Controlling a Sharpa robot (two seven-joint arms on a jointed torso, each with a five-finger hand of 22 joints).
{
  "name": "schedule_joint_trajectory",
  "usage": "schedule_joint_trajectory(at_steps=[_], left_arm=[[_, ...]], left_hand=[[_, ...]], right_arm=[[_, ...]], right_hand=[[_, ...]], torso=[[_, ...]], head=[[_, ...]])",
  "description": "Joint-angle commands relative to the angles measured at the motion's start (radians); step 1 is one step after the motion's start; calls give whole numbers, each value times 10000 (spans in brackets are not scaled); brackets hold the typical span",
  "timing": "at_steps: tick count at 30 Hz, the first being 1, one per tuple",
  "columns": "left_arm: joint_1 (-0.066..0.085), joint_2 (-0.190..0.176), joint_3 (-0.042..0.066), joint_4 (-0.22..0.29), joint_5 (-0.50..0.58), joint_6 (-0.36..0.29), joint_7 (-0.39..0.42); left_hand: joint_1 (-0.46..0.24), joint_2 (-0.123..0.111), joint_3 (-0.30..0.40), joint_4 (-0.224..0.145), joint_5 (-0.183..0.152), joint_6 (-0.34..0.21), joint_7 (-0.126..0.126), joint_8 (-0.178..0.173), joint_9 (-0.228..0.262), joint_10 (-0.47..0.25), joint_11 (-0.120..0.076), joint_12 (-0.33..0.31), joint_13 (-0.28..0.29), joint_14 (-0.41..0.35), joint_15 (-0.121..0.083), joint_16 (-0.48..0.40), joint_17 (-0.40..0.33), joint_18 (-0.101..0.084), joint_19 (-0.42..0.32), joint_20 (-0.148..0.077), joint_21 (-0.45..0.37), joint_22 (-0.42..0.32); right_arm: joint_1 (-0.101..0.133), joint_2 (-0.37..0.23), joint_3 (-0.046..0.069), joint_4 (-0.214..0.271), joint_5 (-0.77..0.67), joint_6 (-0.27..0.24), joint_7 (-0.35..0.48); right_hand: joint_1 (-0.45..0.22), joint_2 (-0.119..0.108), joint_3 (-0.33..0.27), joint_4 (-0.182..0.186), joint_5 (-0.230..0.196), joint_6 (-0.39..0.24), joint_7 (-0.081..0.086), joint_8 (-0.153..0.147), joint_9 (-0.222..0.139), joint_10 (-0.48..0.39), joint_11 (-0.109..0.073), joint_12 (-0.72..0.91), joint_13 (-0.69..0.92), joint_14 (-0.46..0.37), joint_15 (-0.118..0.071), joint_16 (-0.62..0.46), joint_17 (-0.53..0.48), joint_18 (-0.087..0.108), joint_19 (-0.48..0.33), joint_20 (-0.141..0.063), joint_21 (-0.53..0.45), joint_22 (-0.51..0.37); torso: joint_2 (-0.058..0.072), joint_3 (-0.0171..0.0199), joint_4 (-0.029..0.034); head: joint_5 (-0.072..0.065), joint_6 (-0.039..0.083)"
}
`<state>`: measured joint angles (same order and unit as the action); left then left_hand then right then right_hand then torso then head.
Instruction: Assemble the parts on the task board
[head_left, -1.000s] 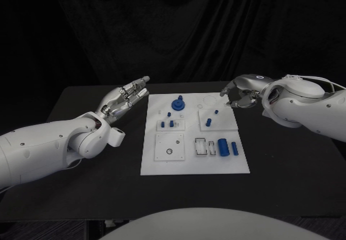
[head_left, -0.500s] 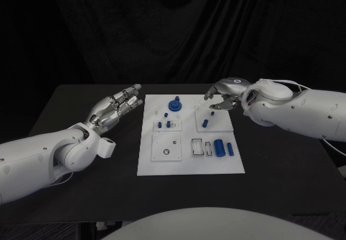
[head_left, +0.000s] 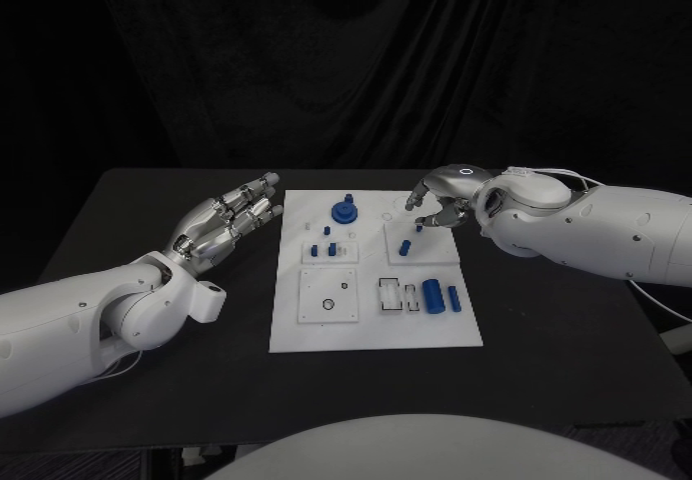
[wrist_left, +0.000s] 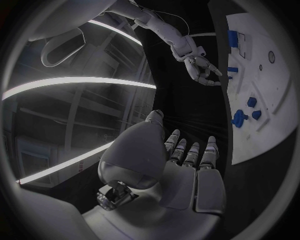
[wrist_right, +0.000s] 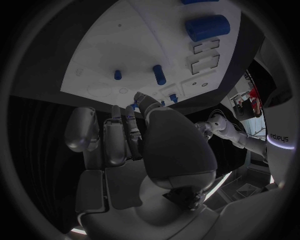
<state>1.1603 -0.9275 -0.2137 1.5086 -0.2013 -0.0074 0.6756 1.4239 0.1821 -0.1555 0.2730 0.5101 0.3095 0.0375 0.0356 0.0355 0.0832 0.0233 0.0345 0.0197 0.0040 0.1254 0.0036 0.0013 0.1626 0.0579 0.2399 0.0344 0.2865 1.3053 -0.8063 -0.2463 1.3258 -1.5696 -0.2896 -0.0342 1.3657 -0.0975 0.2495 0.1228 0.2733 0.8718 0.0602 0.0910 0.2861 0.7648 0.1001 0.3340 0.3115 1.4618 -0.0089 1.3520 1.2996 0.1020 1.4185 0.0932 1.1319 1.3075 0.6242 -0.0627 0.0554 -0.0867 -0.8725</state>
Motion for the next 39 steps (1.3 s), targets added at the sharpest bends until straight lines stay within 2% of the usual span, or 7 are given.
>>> schedule_joint_trajectory(at_steps=[1,9,13,16,19,23,39], left_arm=[[-17,25,8,0,70,289,1466],[-26,58,8,-17,70,345,1447],[-28,68,8,-15,70,387,1447],[-30,83,8,-14,70,340,1451],[-31,90,8,-16,70,305,1451],[-33,89,8,-18,70,290,1448],[-41,143,8,-61,70,348,1381]], left_hand=[[91,-2,-60,3,55,-7,63,2,4,-7,95,62,3,-20,84,-28,-5,150,10,49,11,-20],[169,23,-70,-21,149,-38,111,-4,1,0,175,77,6,-14,82,-25,-3,157,17,102,10,-40],[265,-34,-145,-75,201,227,334,47,37,158,360,191,42,33,96,-7,15,173,20,163,6,-107],[300,-28,-167,-78,258,216,332,43,34,278,507,287,67,40,69,-5,17,182,33,168,10,-116],[322,-34,-188,-80,302,206,310,38,32,326,617,338,75,38,41,-6,16,185,42,175,13,-126],[334,-35,-195,-83,339,211,325,39,32,334,646,353,76,31,24,-8,14,186,47,179,15,-127],[376,-35,-205,-105,401,238,407,45,36,348,701,391,78,35,40,-7,15,188,110,234,45,-15]], right_arm=[[-67,15,12,-93,-107,-172,60],[-201,113,21,-358,-107,-138,52],[-269,216,24,-570,-107,-101,65],[-328,283,26,-707,-107,-52,75],[-388,346,32,-809,-107,-37,90],[-454,435,41,-952,-107,-32,119],[-583,542,69,-1165,111,13,236]], right_hand=[[77,19,17,-25,7,99,12,75,-19,129,3,66,-36,283,-16,65,28,-182,91,13,83,1533],[199,59,105,-106,13,491,58,186,-14,471,-22,62,-233,276,-25,72,-40,-202,126,6,212,1561],[254,49,151,-155,13,448,45,132,-44,587,-27,56,-294,217,-25,-43,-203,-179,75,5,96,1529],[245,36,172,-160,11,347,6,55,-80,668,-33,50,-339,178,-26,-101,-284,-166,36,5,23,1508],[231,44,178,-150,10,344,8,47,-85,707,-35,60,-345,174,-25,-103,-289,-169,36,5,32,1511],[236,45,190,-154,12,339,-6,39,-89,753,-41,73,-351,166,-27,-116,-310,-169,33,6,34,1512],[160,31,309,-131,11,418,-25,19,-100,1415,-161,406,-276,160,-8,-96,-357,-184,31,13,92,1527]], torso=[[-3,-9,36],[-1,-37,21],[-7,-50,39],[-5,-47,13],[2,-51,43],[1,-69,52],[17,-89,37]], head=[[-47,-1],[-108,-1],[-156,-1],[-120,-1],[-138,-1],[-161,-1],[-146,-1]])
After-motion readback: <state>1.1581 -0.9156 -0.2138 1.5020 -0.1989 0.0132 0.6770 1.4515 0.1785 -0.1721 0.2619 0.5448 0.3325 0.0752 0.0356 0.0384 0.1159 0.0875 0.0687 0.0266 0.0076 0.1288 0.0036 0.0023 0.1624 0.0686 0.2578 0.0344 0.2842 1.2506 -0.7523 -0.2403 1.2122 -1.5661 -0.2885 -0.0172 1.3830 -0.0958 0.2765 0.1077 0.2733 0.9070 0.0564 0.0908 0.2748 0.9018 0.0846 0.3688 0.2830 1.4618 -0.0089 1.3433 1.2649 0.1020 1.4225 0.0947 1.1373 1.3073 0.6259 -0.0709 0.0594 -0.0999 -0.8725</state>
